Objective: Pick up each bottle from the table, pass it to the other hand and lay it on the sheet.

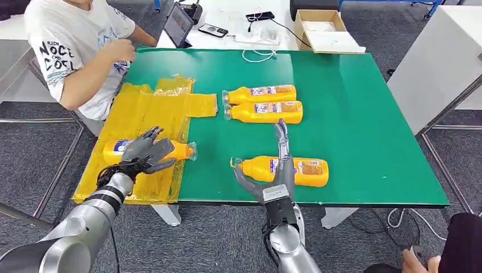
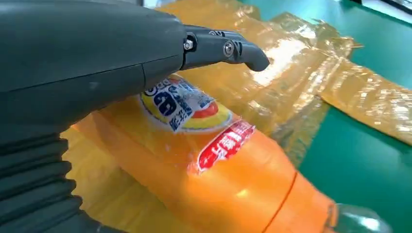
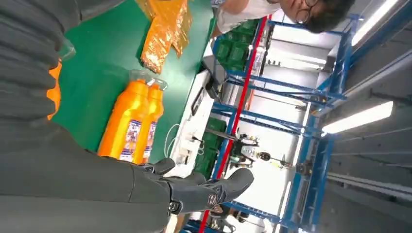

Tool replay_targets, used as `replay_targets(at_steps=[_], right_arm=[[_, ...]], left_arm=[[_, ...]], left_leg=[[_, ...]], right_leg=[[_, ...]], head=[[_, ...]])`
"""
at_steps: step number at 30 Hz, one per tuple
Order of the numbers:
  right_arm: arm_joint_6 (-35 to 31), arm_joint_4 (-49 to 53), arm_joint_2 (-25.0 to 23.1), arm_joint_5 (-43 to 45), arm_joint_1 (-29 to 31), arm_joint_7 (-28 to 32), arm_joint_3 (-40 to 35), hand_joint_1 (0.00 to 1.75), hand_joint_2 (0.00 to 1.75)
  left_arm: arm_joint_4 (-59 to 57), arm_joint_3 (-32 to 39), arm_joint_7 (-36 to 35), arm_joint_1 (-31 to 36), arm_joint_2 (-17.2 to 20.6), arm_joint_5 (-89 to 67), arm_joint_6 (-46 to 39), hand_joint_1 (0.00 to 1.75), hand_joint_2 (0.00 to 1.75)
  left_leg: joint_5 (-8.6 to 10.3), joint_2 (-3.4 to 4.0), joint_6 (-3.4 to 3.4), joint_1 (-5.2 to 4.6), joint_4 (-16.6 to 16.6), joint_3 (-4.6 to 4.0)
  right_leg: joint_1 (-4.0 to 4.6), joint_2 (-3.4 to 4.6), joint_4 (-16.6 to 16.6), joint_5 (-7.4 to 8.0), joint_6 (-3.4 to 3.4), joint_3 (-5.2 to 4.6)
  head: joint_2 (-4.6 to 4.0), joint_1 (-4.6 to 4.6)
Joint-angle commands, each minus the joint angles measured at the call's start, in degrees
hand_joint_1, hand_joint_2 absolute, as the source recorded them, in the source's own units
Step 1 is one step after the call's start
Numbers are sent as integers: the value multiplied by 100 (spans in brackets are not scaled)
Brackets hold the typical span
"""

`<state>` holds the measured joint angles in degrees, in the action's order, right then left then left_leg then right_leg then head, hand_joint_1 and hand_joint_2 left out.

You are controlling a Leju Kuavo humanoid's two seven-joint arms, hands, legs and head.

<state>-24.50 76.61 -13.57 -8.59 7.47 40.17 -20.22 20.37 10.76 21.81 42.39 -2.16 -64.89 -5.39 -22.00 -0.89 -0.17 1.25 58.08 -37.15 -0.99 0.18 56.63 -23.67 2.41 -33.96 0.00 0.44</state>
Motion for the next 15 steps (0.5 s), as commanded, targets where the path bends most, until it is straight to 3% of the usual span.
replay_targets(at_steps=[1, 11, 15], right_arm=[[111, -703, -39, 28, 303, -17, 344, 0, 175], [138, -773, -57, 26, 307, -17, 362, 0, 175], [180, -739, -124, -49, 164, -21, 375, 0, 175]], left_arm=[[-398, 701, 221, -3, -169, 689, 997, 0, 0], [-257, 793, 529, -22, -225, 1054, 1090, 0, 0], [371, 845, 1522, -185, -667, 2068, -1143, 0, 0]], left_leg=[[-1, 13, 7, -4, -6, 17], [-3, 21, 8, -5, -12, 24], [-2, 8, 9, -5, -9, 18]], right_leg=[[-2, 5, -6, 2, -6, 11], [0, 8, -12, 5, -9, 18], [0, -5, -9, 3, -8, 16]], head=[[0, 0], [0, 0], [0, -2]])
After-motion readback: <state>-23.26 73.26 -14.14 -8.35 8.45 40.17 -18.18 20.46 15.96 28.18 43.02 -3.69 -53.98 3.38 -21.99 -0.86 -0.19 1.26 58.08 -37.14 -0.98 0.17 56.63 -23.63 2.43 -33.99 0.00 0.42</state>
